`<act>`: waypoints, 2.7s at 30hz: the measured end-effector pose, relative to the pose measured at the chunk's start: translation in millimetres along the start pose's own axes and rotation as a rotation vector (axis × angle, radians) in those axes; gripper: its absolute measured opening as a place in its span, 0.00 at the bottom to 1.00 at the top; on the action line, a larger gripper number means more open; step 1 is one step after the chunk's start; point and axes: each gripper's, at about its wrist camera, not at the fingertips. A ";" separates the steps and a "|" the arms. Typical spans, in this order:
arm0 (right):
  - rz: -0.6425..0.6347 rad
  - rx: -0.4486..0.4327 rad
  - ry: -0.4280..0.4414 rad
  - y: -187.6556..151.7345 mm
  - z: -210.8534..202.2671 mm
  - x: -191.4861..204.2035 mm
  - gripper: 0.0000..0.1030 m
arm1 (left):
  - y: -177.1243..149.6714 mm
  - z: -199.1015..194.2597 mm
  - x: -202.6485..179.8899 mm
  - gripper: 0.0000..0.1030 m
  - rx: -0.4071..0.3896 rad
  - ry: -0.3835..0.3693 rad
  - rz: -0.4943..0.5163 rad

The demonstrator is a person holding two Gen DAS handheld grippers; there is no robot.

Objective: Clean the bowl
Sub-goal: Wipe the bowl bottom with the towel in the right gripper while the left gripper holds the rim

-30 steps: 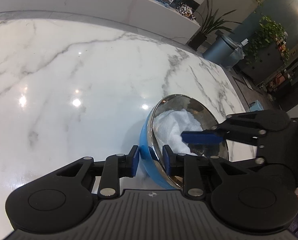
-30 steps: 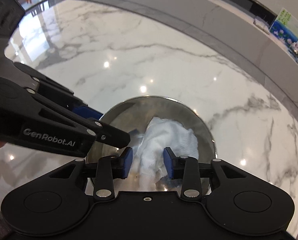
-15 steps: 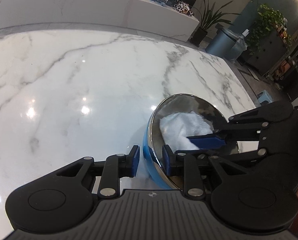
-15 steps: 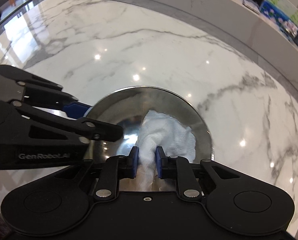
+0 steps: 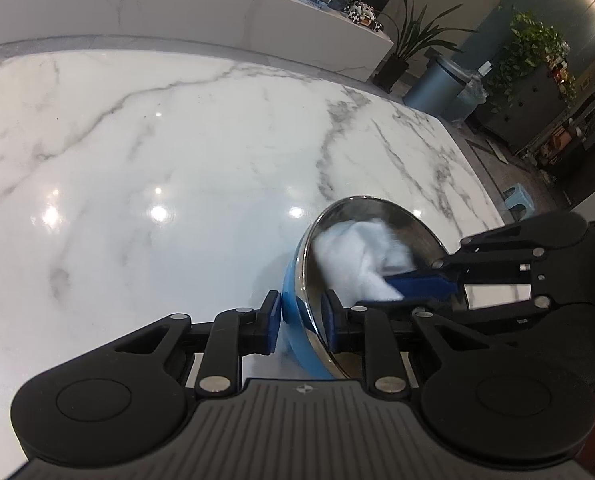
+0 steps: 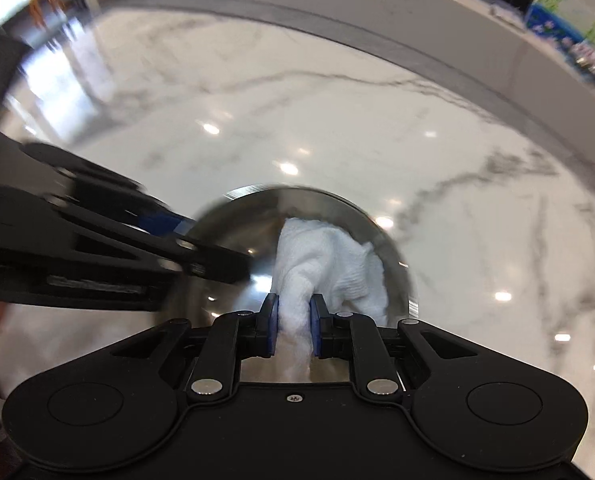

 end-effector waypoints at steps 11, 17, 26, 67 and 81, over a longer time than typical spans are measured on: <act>0.087 0.043 0.075 0.2 15.2 -0.2 0.13 | -0.4 1.5 -5.7 0.17 0.007 0.016 0.030; 0.054 0.058 -0.026 -0.1 13.4 1.2 0.13 | -1.6 2.2 -10.3 0.17 0.016 0.044 0.061; 0.024 0.066 -0.130 -8.5 7.2 -10.2 0.12 | 1.2 6.0 -1.3 0.18 0.023 0.025 0.053; -0.062 0.046 -0.037 -9.4 6.6 9.1 0.12 | -3.8 10.3 -13.2 0.16 0.047 0.073 0.110; -0.250 0.031 -0.376 -14.8 -5.1 40.7 0.12 | -5.3 9.2 -10.5 0.16 0.063 0.059 0.094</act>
Point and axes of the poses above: each gripper's, at about its wrist camera, not at the fingertips, and z roughly the way its jaws point, x to its left, y to its top, and after that the axes turned 8 degrees about -y, right-handed
